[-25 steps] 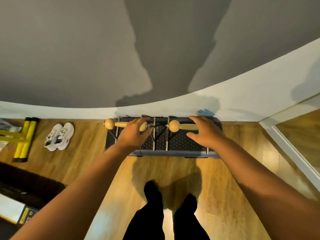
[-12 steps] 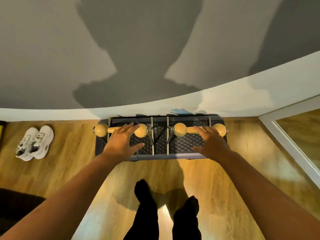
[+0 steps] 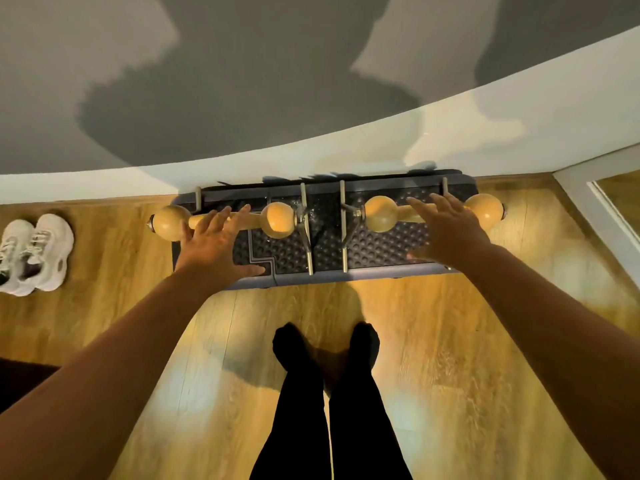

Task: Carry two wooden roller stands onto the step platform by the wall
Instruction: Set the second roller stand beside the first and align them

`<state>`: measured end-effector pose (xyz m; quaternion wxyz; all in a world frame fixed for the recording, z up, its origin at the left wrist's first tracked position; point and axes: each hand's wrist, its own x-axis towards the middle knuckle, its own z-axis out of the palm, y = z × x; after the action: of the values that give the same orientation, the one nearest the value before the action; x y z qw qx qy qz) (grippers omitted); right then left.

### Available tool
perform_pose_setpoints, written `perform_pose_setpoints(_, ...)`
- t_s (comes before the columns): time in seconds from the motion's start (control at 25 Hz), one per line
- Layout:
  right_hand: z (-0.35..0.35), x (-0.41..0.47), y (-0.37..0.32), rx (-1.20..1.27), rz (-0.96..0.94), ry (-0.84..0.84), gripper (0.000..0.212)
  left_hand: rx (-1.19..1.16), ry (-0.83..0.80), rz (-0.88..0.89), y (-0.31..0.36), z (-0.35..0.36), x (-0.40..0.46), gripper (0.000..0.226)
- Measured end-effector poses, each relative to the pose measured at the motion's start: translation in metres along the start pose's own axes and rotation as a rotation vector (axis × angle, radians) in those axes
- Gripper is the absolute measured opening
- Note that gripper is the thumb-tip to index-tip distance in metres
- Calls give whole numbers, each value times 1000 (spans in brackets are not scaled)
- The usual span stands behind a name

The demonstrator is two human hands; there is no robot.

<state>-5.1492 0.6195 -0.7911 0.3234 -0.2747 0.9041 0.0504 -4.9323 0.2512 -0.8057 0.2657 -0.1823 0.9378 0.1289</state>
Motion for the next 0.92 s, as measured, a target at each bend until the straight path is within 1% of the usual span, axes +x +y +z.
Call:
perform_pose_setpoints(0.16,7,18,8,-16,19,8,115,-54,-22,-21,-8,7,23,119)
perform_pose_setpoints(0.28,11,30,8,-39,29,2,105,13,-55,-29,-12,7,38,103)
perform_pose_setpoints(0.4,13,43,11,-48,21,9,83,91,-41,-27,-13,1,58,75)
perform_pose_setpoints(0.52,10,63,18,-100,16,-10,53,38,-123,3,-16,-4,79,49)
perform_pose_setpoints(0.6,8,76,22,-135,7,-70,37,3,-210,9,-17,-5,90,44)
perform_pose_setpoints(0.68,7,86,23,-133,-7,-137,15,-3,-260,4,-22,-5,97,42)
perform_pose_setpoints(0.72,7,91,22,-132,-19,-164,10,-2,-277,-1,-26,-4,100,40)
perform_pose_setpoints(0.8,9,94,20,-134,-23,-197,19,37,-306,7,-32,-4,103,32)
perform_pose_setpoints(0.88,10,95,24,-128,7,-200,20,92,-324,5,-31,-5,107,24)
perform_pose_setpoints(0.92,11,95,26,-113,15,-199,19,96,-332,-1,-29,-7,108,24)
